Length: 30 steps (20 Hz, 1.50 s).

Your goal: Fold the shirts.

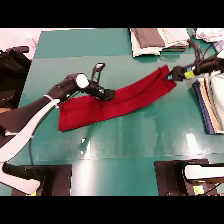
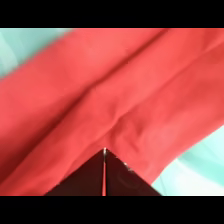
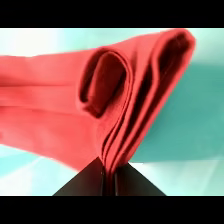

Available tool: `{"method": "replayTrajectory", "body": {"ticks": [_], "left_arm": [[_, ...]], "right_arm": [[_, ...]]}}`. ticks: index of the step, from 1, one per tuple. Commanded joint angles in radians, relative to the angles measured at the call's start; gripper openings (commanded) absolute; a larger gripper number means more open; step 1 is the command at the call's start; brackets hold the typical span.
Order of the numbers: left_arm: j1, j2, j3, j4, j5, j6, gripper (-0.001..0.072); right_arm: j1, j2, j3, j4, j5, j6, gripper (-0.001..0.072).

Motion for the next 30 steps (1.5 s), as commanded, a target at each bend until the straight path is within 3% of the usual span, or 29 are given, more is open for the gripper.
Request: {"method": "replayTrajectory", "body": {"ticks": [1, 11, 14, 18, 22, 23, 25, 30], "left_arm": [[-0.020, -0.121, 0.100, -0.038, -0.013, 0.000, 0.0022], [-0.016, -0.156, 0.111, -0.077, -0.016, 0.025, 0.0023], [0.039, -0.135, 0.156, -0.056, -0.090, 0.023, 0.0022], [0.196, 0.050, 0.172, 0.096, -0.169, 0.017, 0.0022], [0.393, 0.315, 0.172, 0.251, -0.214, 0.018, 0.0023], [0.433, 0.374, 0.172, 0.282, -0.215, 0.018, 0.0023], [0.499, 0.473, 0.172, 0.321, -0.217, 0.018, 0.0023], [0.536, 0.560, 0.171, 0.315, -0.228, 0.018, 0.0022]], "right_arm": [[0.090, 0.079, 0.134, 0.002, 0.009, 0.074, 0.0016], [0.359, 0.095, 0.266, 0.002, -0.032, 0.170, 0.0016], [0.424, 0.094, 0.266, 0.002, -0.059, 0.179, 0.0016], [0.564, 0.084, 0.266, 0.007, -0.149, 0.179, 0.0016], [0.783, -0.032, 0.266, 0.180, -0.345, 0.132, 0.0017], [0.849, -0.080, 0.266, 0.227, -0.417, 0.082, 0.0030], [0.955, -0.166, 0.280, 0.272, -0.524, 0.018, 0.0295], [0.937, -0.220, 0.359, 0.121, -0.426, 0.027, 0.0308]]}}
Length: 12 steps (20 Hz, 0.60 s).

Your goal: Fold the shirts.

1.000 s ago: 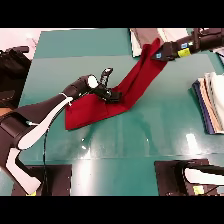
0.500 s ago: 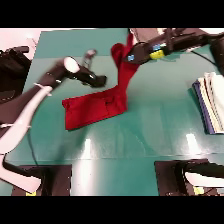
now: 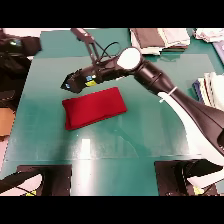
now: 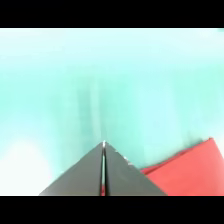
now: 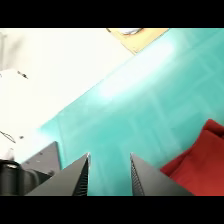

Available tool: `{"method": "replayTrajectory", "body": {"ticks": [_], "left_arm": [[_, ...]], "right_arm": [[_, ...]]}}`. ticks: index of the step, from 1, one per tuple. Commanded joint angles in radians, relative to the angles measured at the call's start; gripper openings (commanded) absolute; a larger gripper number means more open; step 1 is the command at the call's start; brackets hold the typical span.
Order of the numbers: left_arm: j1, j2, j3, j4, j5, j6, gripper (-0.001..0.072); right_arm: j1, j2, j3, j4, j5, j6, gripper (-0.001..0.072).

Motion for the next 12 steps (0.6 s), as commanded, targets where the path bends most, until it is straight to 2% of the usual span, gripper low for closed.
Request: {"method": "replayTrajectory", "body": {"ticks": [1, 6, 7, 8, 9, 12], "left_arm": [[0.011, 0.052, 0.000, 0.021, -0.018, 0.001, 0.0022], [-0.120, 0.029, -0.009, 0.022, 0.000, 0.008, 0.0022], [-0.140, 0.024, -0.009, 0.022, 0.001, 0.008, 0.0022], [-0.159, 0.016, -0.009, 0.022, 0.001, 0.008, 0.0022], [-0.173, 0.011, -0.010, 0.022, 0.002, 0.009, 0.0022], [-0.209, -0.011, -0.011, 0.021, 0.002, 0.035, 0.0023]], "right_arm": [[-0.036, -0.012, 0.015, -0.093, 0.080, -0.006, 0.0308], [-0.301, 0.097, -0.252, -0.251, 0.223, 0.085, 0.0312], [-0.362, 0.106, -0.318, -0.278, 0.227, 0.106, 0.0404], [-0.416, 0.106, -0.372, -0.271, 0.218, 0.127, 0.0583], [-0.471, 0.093, -0.418, -0.249, 0.203, 0.153, 0.0615], [-0.555, 0.008, -0.481, -0.124, 0.206, 0.154, 0.0610]]}}
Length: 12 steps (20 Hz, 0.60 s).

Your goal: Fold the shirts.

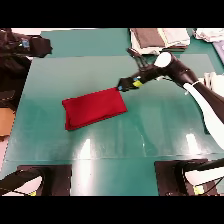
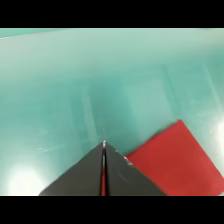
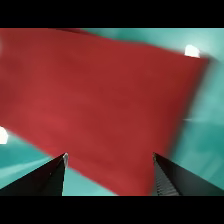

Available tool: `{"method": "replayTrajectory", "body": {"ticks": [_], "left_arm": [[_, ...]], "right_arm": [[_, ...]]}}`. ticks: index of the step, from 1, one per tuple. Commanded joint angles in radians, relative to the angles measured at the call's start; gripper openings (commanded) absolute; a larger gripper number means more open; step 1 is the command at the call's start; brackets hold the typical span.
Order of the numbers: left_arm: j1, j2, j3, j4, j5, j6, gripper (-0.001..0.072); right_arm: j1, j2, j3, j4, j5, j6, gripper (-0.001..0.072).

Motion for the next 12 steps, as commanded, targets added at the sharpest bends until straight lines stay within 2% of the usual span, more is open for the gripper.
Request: {"method": "replayTrajectory", "body": {"ticks": [1, 6, 8, 9, 11, 12], "left_arm": [[-0.047, -0.024, -0.001, 0.001, 0.002, 0.017, 0.0023], [-0.058, -0.033, -0.001, -0.004, 0.003, 0.017, 0.0023], [-0.058, -0.033, -0.001, -0.004, 0.003, 0.016, 0.0023], [-0.058, -0.033, -0.001, -0.005, 0.003, 0.016, 0.0022], [-0.058, -0.033, -0.001, -0.012, 0.003, 0.016, 0.0023], [-0.058, -0.033, -0.001, -0.025, 0.003, 0.016, 0.0022]], "right_arm": [[-0.099, -0.085, -0.082, 0.093, 0.030, 0.029, 0.0577], [-0.027, -0.224, -0.080, 0.262, -0.021, -0.001, 0.0571], [0.021, -0.270, -0.032, 0.273, -0.030, -0.007, 0.0498], [0.047, -0.293, 0.010, 0.274, -0.029, -0.008, 0.0492], [0.093, -0.332, 0.098, 0.273, -0.033, -0.030, 0.0331], [0.115, -0.346, 0.139, 0.270, -0.045, -0.059, 0.0175]]}}
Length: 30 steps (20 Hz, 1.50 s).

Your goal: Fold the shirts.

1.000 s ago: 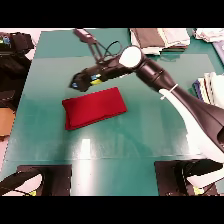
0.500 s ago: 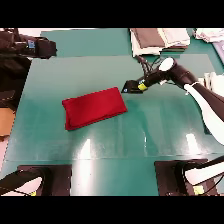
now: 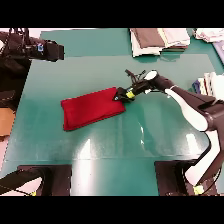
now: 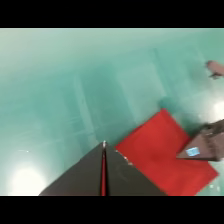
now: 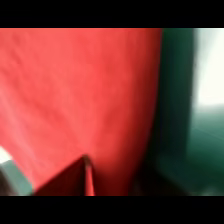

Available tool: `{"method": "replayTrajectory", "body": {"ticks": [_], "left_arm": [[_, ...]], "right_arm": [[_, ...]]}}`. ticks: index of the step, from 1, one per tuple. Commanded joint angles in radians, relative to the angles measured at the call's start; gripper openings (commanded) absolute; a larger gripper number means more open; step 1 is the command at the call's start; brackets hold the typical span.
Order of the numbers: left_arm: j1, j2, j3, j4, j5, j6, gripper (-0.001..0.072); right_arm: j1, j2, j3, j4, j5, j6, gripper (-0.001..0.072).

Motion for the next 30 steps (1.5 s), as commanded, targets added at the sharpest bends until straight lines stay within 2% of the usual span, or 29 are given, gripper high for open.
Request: {"method": "replayTrajectory", "body": {"ticks": [1, 4, 7, 9, 13, 17, 19, 22, 25, 30], "left_arm": [[0.000, -0.001, 0.000, -0.034, 0.001, 0.000, 0.0022], [-0.015, 0.000, 0.000, -0.055, 0.000, 0.001, 0.0022], [-0.103, -0.001, 0.000, -0.046, 0.011, 0.008, 0.0022], [-0.169, 0.000, 0.000, -0.046, 0.041, 0.026, 0.0022], [-0.237, -0.001, 0.000, -0.048, 0.090, 0.026, 0.0022], [-0.240, -0.001, 0.000, -0.050, 0.106, 0.011, 0.0023], [-0.240, -0.001, 0.000, -0.051, 0.106, -0.039, 0.0023], [-0.240, -0.001, 0.000, -0.051, 0.106, -0.064, 0.0022], [-0.240, -0.001, 0.000, -0.051, 0.106, -0.091, 0.0023], [-0.240, -0.001, 0.000, -0.080, 0.105, -0.091, 0.0022]], "right_arm": [[0.074, -0.060, 0.131, 0.019, -0.030, -0.061, 0.0013], [0.072, -0.052, 0.244, -0.038, -0.035, -0.053, 0.0017], [-0.012, 0.022, 0.327, -0.212, -0.003, 0.002, 0.0017], [-0.113, 0.102, 0.341, -0.336, 0.020, 0.044, 0.0017], [-0.392, 0.259, 0.341, -0.484, 0.107, 0.072, 0.0017], [-0.708, 0.354, 0.341, -0.499, 0.142, 0.075, 0.0017], [-0.846, 0.367, 0.341, -0.497, 0.132, 0.075, 0.0017], [-1.004, 0.368, 0.341, -0.489, 0.101, 0.099, 0.0016], [-1.074, 0.368, 0.341, -0.489, 0.060, 0.105, 0.0016], [-1.065, 0.368, 0.418, -0.490, 0.010, 0.105, 0.0017]]}}
